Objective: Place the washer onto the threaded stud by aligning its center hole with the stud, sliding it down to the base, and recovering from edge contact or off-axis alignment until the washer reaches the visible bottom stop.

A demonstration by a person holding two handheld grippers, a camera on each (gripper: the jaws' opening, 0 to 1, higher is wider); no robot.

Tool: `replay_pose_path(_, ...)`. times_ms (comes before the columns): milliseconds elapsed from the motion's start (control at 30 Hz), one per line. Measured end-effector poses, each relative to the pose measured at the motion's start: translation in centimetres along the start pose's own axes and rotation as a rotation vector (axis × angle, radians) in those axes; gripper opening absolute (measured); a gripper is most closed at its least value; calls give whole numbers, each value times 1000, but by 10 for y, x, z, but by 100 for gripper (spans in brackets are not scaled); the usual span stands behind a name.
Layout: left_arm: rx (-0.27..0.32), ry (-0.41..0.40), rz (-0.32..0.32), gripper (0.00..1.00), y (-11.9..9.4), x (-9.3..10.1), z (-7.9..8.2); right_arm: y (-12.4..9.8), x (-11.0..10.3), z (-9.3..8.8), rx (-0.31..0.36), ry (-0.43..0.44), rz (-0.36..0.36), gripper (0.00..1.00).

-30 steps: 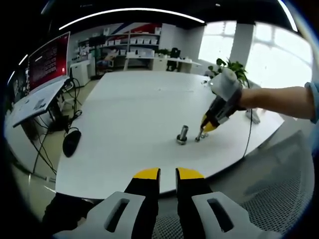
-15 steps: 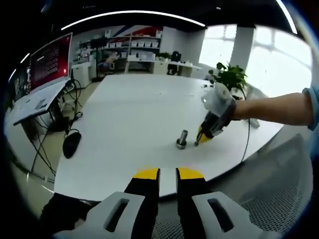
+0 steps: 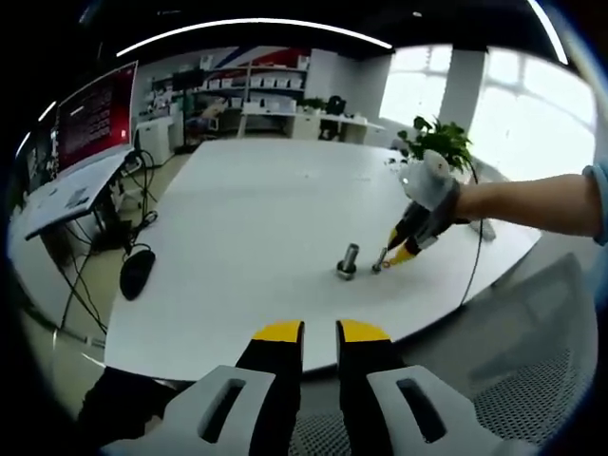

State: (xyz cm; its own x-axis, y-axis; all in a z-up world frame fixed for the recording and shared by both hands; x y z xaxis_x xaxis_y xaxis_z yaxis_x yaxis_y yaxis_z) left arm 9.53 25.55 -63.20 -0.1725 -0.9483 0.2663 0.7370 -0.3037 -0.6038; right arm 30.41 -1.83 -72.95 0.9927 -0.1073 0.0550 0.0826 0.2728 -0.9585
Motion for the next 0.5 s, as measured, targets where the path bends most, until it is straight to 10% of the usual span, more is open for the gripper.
replay_pose_path(500, 0, 8, -26, 10, 1, 2, 1, 18, 18, -5, -77, 95, 20, 21)
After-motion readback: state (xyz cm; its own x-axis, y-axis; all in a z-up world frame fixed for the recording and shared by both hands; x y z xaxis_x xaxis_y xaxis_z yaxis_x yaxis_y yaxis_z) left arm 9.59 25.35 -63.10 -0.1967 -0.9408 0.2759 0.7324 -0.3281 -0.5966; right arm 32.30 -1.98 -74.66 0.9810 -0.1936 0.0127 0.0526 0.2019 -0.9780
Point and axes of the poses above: the point that each gripper's makers call its tool centre point, and the gripper's own axes: y roughly forward along the fingers, x roughly to its right, z roughly out of its top, the point moved 9 cm from there along -y, roughly backward along the fingers, and after that the axes turned 8 degrees about -y, right-handed, at the moved point
